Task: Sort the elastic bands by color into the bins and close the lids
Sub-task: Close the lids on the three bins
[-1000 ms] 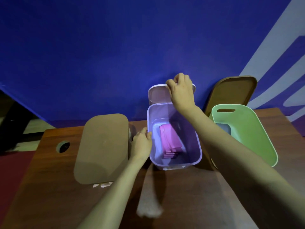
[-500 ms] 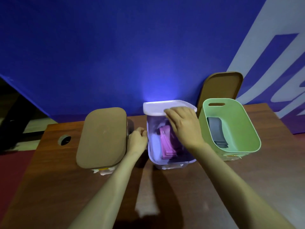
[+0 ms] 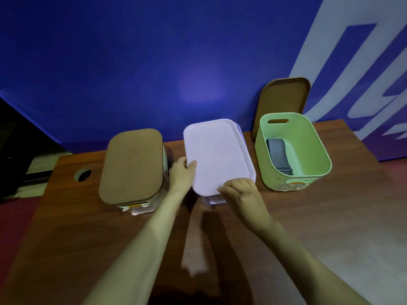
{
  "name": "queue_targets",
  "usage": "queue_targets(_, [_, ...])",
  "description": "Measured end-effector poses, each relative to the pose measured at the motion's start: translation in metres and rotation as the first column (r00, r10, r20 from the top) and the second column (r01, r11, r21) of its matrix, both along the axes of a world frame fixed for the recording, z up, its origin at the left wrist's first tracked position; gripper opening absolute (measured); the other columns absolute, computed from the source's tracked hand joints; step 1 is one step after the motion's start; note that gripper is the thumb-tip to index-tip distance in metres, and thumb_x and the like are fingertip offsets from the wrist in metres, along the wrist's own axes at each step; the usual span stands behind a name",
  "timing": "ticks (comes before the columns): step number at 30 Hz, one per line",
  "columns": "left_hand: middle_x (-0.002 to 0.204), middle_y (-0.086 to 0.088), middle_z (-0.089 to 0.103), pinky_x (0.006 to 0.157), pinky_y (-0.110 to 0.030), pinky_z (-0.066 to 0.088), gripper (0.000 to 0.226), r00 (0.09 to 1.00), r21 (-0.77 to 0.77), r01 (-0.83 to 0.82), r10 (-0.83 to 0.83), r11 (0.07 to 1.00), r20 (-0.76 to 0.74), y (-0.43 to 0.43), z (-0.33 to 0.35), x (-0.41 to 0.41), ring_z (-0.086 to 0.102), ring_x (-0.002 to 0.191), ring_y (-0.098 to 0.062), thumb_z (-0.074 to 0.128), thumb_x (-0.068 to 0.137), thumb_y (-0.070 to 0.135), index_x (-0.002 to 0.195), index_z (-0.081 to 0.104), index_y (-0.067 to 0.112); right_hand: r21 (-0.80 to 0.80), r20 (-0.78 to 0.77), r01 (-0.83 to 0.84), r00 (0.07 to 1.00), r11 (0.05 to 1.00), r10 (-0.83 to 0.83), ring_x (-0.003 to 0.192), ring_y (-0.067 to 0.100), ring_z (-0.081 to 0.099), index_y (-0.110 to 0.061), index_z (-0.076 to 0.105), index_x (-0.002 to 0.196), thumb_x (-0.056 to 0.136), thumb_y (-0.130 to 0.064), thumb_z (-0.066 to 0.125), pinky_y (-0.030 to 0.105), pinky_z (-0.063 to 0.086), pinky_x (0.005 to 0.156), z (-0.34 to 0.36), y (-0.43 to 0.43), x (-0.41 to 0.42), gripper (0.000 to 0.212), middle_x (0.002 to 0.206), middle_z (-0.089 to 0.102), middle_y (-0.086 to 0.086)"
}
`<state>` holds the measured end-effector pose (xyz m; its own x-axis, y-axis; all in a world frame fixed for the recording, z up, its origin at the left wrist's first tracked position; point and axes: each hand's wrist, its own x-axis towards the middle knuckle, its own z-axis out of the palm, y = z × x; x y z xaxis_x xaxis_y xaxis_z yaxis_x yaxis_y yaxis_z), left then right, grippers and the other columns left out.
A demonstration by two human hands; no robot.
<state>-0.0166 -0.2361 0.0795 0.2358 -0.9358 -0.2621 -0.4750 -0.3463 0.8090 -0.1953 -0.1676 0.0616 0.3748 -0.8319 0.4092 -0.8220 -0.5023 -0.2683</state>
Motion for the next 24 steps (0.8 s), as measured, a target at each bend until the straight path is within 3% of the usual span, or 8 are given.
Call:
queue_targets(4, [0.114,-0.011,0.064,0.094,-0.044,0.047,0.052,0.999,-0.028,0.034,-0.033,0.999,0.039,0.003,-0.003,0.000,0.059,0.104,-0.031,0.046,0.078,0.048,0.119,0.061,0.021,0.051,0.156,0.053,0.986,0.997,-0.061,0.084,0.026,0.059,-0.013,0.068,0.090,0.088,-0.025,0.053,0.033,0.041,0.075,0.003,-0.006,-0.003,0.019,0.089,0.064,0.004])
queue_targets(7, [0.116,-0.018,0.056,0.096,-0.037,0.043,0.040,0.994,-0.037,0.056,-0.053,0.998,0.094,0.005,0.004,-0.005,0.054,0.107,-0.035,0.047,0.092,0.036,0.127,0.055,0.019,0.230,0.312,0.219,0.906,0.948,-0.285,0.110,0.027,0.051,-0.008,0.061,0.112,0.090,-0.028,0.047,0.036,0.041,0.097,0.009,-0.018,-0.008,0.033,0.116,0.058,0.011])
queue_targets(9, [0.118,-0.020,0.052,0.093,-0.035,0.038,0.038,0.990,-0.030,0.058,-0.054,0.998,0.130,0.003,0.003,-0.007,0.051,0.109,-0.036,0.044,0.096,0.033,0.131,0.052,0.019,0.378,0.288,0.268,0.876,0.886,-0.387,0.127,0.029,0.041,-0.004,0.050,0.128,0.088,-0.028,0.043,0.036,0.031,0.108,0.011,-0.025,-0.010,0.048,0.136,0.047,0.014])
queue_targets(11, [0.118,-0.020,0.051,0.092,-0.034,0.037,0.038,0.990,-0.035,0.058,-0.053,0.998,0.130,0.000,0.001,-0.009,0.051,0.110,-0.036,0.043,0.096,0.032,0.131,0.052,0.019,0.393,0.216,0.312,0.883,0.865,-0.416,0.135,0.030,0.032,-0.004,0.041,0.136,0.086,-0.028,0.041,0.037,0.024,0.113,0.008,-0.028,-0.013,0.056,0.146,0.036,0.017])
queue_targets(16, [0.119,-0.019,0.052,0.091,-0.035,0.038,0.038,0.985,-0.048,0.080,-0.071,0.996,0.155,-0.002,-0.003,-0.006,0.052,0.109,-0.036,0.042,0.097,0.031,0.130,0.052,0.016,0.494,0.262,0.308,0.839,0.813,-0.477,0.142,0.027,0.023,-0.003,0.032,0.141,0.094,-0.020,0.045,0.028,0.019,0.113,0.004,-0.023,-0.010,0.052,0.154,0.022,0.015])
queue_targets(20, [0.121,-0.019,0.050,0.088,-0.034,0.037,0.037,0.985,-0.049,0.073,-0.064,0.996,0.160,-0.002,-0.003,-0.007,0.051,0.110,-0.036,0.041,0.097,0.029,0.130,0.051,0.012,0.396,0.312,0.342,0.822,0.852,-0.476,0.135,0.037,0.033,0.009,0.039,0.133,0.091,-0.004,0.043,0.024,0.019,0.110,0.000,-0.013,-0.007,0.044,0.144,0.035,0.025])
queue_targets(24, [0.122,-0.018,0.047,0.090,-0.033,0.036,0.039,0.987,-0.099,0.078,-0.062,0.992,0.151,0.003,-0.004,-0.008,0.050,0.110,-0.034,0.044,0.097,0.026,0.134,0.045,0.015,0.421,0.395,0.315,0.780,0.851,-0.485,0.135,0.027,0.034,0.003,0.040,0.134,0.089,0.002,0.046,0.007,0.014,0.102,0.000,-0.011,-0.011,0.045,0.146,0.034,0.017])
